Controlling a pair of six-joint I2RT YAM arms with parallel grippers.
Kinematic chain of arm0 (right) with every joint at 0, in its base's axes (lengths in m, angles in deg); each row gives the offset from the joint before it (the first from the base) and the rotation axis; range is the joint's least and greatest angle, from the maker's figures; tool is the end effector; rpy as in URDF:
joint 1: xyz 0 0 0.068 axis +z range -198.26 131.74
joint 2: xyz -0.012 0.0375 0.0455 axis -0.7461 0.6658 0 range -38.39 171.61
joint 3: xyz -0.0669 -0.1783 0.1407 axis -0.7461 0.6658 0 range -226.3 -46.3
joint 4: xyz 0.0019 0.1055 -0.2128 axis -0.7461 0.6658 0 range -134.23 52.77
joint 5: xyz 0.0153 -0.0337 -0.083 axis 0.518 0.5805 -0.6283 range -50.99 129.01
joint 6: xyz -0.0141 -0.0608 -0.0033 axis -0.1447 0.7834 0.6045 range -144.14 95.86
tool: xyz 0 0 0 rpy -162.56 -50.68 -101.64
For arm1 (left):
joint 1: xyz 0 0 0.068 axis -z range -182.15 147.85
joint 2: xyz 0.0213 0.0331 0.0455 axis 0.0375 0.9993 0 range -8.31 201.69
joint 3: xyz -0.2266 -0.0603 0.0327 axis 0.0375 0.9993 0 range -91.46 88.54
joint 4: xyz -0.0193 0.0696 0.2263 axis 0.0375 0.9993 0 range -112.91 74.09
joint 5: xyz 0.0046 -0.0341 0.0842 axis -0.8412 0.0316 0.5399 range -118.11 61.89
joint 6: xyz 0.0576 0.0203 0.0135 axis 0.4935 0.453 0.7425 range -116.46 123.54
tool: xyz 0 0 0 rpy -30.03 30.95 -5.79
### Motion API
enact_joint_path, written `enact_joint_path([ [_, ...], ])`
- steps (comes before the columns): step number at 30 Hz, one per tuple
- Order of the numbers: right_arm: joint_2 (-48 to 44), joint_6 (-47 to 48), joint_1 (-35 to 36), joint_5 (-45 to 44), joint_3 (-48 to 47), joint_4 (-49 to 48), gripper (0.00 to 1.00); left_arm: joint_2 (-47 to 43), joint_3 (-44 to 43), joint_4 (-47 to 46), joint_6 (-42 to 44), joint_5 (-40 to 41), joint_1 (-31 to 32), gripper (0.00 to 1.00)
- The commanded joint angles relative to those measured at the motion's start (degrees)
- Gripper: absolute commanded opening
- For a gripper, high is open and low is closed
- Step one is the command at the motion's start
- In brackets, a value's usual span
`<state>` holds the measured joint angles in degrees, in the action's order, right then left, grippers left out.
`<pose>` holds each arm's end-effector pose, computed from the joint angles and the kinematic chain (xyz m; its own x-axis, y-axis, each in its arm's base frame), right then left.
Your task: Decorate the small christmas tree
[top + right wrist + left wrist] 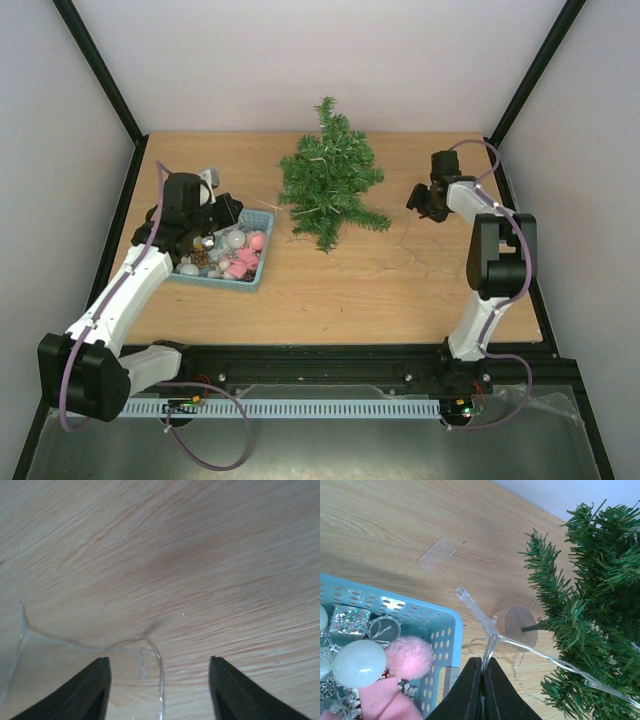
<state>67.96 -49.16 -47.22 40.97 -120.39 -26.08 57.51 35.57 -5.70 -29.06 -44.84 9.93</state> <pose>0.3785 0.0085 0.1709 -0.7150 0.4098 -0.5664 0.2898 0.9110 0.2933 0.2494 -0.0673 0.2699 -0.6518 -0.3882 -0.6515 0.1102 0.8014 -0.5878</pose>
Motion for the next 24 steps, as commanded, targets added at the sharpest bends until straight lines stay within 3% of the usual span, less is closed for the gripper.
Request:
enact_joint_path([
  [1,3.42,1.64,1.91,-1.42,-3.56,4.80,0.51,0.69,-1.92,-0.43,0.25,-0.45,-0.40,0.02],
  [10,5.82,3.01,5.10,-2.18,-3.19,4.64,0.55,1.15,-2.36,-0.16,0.45,-0.23,-0.48,0.02],
  [14,7.37,3.13,5.67,-4.00,-3.68,4.89,0.48,1.11,-2.18,-0.15,0.48,-0.13,-0.54,0.02],
  [24,8.90,3.04,5.87,-6.50,-6.17,5.26,0.39,1.33,-2.55,-0.30,0.33,-0.24,-0.56,0.02],
])
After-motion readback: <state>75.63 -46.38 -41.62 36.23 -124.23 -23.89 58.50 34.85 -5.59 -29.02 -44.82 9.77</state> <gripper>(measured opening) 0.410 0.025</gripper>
